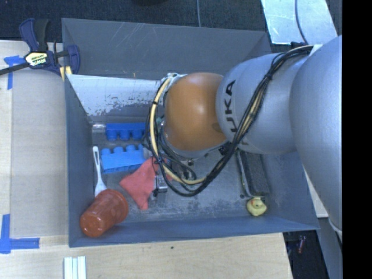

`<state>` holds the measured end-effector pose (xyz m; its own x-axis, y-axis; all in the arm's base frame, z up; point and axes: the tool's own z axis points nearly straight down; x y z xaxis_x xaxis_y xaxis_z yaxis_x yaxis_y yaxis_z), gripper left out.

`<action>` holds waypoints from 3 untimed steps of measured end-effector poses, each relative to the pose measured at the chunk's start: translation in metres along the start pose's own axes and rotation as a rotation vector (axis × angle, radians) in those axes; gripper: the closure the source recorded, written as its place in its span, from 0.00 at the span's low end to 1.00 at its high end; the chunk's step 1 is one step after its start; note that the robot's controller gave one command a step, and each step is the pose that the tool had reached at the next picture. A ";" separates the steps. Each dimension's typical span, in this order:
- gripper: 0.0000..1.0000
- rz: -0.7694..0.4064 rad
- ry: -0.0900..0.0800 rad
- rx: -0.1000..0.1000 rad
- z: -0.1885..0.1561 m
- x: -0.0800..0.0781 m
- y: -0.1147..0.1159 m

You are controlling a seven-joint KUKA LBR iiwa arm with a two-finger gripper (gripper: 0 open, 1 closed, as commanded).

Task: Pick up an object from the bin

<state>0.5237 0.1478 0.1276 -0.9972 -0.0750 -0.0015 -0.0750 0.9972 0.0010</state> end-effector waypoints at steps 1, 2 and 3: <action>0.00 0.036 -0.005 -0.001 0.029 -0.002 0.001; 1.00 0.010 -0.008 -0.001 0.055 0.001 0.009; 1.00 0.011 -0.008 -0.002 0.055 0.001 0.009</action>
Offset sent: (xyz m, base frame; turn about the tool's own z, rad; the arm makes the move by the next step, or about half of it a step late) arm -0.0033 0.0087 -0.0576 0.0106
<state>0.5224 0.1563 0.0725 -0.9979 -0.0639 -0.0096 -0.0639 0.9979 0.0026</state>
